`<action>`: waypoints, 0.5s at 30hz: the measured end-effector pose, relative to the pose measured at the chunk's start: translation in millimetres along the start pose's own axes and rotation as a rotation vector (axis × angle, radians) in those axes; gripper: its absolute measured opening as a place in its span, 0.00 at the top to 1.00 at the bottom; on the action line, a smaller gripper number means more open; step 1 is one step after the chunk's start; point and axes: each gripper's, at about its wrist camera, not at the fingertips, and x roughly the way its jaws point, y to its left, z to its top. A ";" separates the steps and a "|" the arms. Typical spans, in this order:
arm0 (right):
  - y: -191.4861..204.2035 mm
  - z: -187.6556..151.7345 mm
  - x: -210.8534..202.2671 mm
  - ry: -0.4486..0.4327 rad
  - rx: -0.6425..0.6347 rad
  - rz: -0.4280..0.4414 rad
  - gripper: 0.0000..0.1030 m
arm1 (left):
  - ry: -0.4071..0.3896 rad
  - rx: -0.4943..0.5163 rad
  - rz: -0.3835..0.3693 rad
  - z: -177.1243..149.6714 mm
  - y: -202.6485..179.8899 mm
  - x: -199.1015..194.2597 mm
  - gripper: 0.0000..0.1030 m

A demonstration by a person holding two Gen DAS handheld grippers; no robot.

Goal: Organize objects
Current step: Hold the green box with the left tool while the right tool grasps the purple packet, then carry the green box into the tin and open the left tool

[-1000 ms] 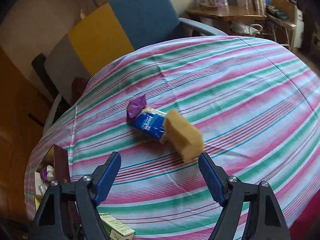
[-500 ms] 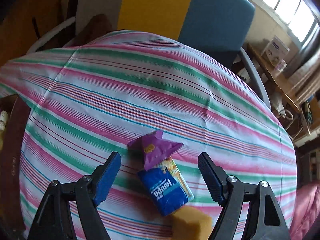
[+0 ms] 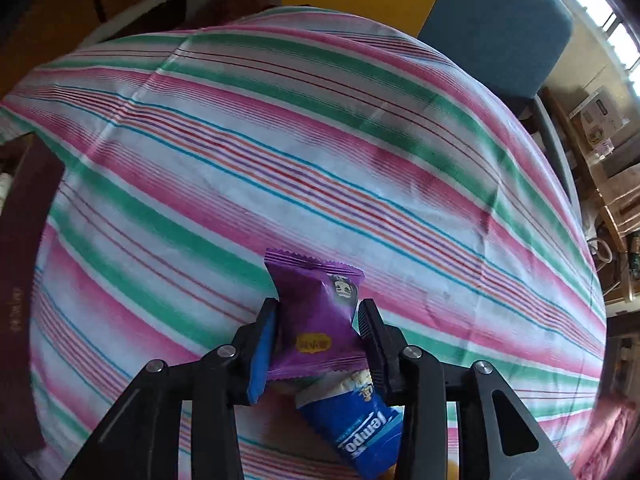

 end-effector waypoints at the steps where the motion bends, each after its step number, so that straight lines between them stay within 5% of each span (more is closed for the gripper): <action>1: 5.7 -5.4 -4.5 -0.007 0.004 0.018 0.60 | -0.007 0.000 0.002 -0.3 -0.6 -4.2 0.29; 8: 42.4 -50.9 -28.9 -0.038 0.044 0.168 0.60 | -0.047 -0.010 0.030 -8.3 -3.8 -30.3 0.29; 15: 61.1 -111.0 -37.1 -0.080 0.106 0.189 0.61 | -0.077 -0.045 0.089 -16.8 1.3 -51.7 0.29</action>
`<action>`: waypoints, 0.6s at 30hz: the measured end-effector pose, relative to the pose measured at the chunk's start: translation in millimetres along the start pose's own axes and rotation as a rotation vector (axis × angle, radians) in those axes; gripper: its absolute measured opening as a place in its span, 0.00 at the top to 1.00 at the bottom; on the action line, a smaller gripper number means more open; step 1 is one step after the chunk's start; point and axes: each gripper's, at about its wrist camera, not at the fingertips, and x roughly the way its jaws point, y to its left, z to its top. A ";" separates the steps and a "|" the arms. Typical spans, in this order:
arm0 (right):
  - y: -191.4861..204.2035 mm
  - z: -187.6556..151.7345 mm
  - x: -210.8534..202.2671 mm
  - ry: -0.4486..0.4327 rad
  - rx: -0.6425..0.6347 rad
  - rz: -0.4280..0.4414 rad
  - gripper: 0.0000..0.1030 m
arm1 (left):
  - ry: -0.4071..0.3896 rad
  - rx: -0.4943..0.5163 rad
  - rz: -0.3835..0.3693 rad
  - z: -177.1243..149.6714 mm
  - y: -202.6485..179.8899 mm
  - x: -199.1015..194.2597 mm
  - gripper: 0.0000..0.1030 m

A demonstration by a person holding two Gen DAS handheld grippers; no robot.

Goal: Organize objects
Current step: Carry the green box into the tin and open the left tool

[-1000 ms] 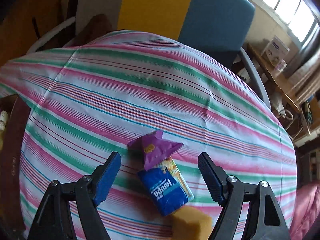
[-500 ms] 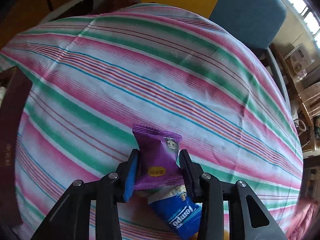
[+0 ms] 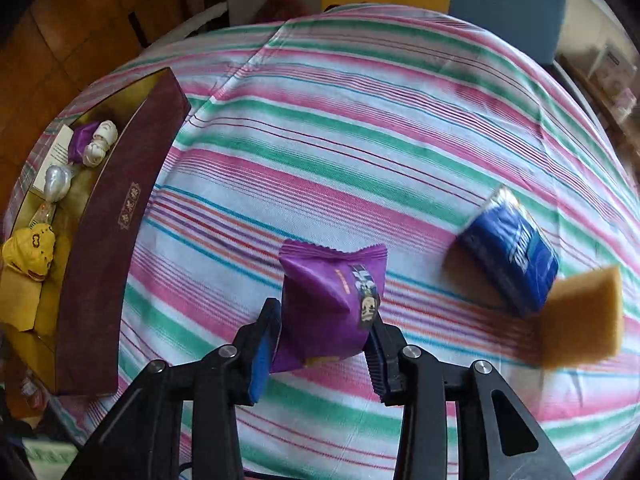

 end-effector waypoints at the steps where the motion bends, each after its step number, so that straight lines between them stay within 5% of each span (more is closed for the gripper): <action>1: -2.2 -3.7 -1.3 -0.008 0.012 0.002 0.61 | -0.006 -0.001 0.014 0.0 0.8 -2.7 0.29; 11: 3.8 -9.3 -5.2 -0.059 0.002 -0.017 0.61 | -0.047 -0.035 0.219 1.5 16.2 -21.5 0.29; 18: 8.3 -5.4 0.4 -0.060 -0.002 -0.023 0.61 | -0.057 -0.054 0.291 -3.4 24.7 -35.3 0.29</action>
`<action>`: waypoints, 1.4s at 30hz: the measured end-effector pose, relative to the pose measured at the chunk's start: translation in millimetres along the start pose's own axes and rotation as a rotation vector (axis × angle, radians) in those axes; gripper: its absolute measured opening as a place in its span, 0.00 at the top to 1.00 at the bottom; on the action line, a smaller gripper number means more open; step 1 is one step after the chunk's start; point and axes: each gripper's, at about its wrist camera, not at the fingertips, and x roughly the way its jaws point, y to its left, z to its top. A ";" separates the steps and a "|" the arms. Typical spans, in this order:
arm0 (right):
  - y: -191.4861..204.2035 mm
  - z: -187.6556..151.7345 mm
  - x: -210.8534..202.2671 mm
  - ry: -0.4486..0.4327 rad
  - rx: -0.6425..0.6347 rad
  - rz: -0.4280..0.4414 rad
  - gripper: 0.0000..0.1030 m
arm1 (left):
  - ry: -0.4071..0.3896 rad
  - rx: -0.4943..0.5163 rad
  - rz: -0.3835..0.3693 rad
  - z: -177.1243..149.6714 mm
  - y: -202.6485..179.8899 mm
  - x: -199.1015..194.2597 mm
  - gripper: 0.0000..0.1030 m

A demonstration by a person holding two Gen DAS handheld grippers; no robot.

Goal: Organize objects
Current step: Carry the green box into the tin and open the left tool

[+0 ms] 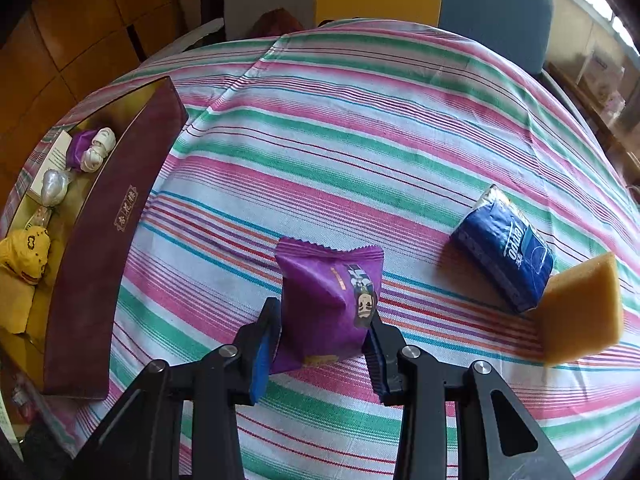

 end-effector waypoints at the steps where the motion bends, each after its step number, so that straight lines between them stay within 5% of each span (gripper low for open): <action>1: 2.7 3.3 5.4 0.000 0.002 0.002 0.61 | -0.005 -0.003 0.007 0.0 1.4 -2.0 0.29; 17: 3.3 2.1 8.9 -0.004 0.014 0.003 0.60 | -0.009 -0.049 0.038 -5.6 22.0 -12.4 0.29; 28: 3.0 2.2 10.0 0.001 0.016 0.003 0.60 | 0.020 -0.330 0.036 -2.9 116.6 -13.4 0.29; 38: 4.8 2.9 10.1 0.006 0.002 -0.011 0.60 | 0.082 -0.423 -0.004 45.8 157.8 43.7 0.29; 42: 6.1 2.8 9.9 0.005 -0.009 -0.020 0.59 | 0.083 -0.386 0.022 75.6 163.7 78.2 0.29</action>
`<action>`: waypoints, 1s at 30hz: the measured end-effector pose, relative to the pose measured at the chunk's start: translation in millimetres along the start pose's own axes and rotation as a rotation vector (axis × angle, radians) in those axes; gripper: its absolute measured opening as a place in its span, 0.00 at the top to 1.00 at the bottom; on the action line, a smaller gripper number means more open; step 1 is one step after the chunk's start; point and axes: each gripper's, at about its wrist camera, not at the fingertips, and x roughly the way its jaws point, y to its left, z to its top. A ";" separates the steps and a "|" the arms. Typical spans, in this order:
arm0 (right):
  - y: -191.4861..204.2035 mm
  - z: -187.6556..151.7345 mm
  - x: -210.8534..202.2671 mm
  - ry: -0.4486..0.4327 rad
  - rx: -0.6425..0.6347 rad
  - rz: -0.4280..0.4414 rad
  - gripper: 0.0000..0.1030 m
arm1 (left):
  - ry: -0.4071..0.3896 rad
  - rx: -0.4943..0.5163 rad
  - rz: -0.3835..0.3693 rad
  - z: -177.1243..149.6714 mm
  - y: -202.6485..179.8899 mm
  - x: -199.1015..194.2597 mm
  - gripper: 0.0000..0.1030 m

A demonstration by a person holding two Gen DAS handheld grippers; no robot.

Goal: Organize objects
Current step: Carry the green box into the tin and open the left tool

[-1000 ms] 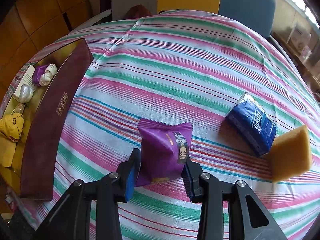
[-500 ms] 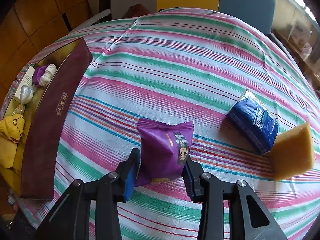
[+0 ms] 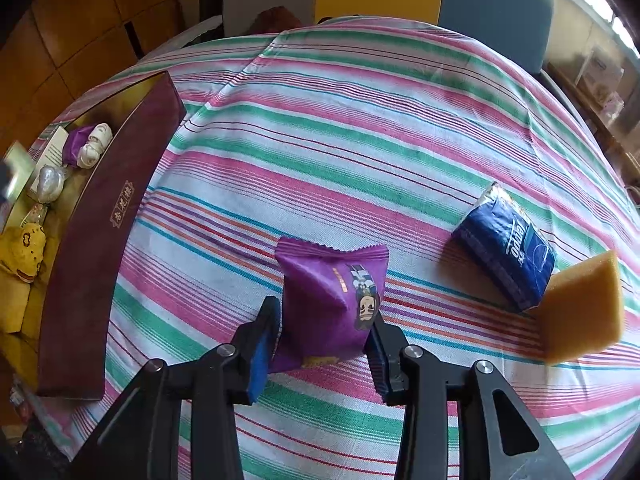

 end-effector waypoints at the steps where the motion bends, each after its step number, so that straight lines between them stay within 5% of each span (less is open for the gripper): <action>1: 0.3 0.1 0.0 0.000 -0.004 -0.002 0.59 | 0.006 0.002 0.002 7.5 -0.8 10.1 0.29; 14: -0.3 0.7 -0.7 -0.002 0.003 0.004 0.57 | 0.083 -0.038 0.078 53.1 8.4 93.4 0.27; 18: -1.1 1.1 -0.5 -0.005 0.006 0.007 0.56 | 0.066 -0.075 0.057 50.2 16.3 77.3 0.26; 30: -0.1 0.1 -1.0 -0.016 -0.001 0.000 0.56 | -0.005 0.040 0.121 18.9 12.8 9.5 0.21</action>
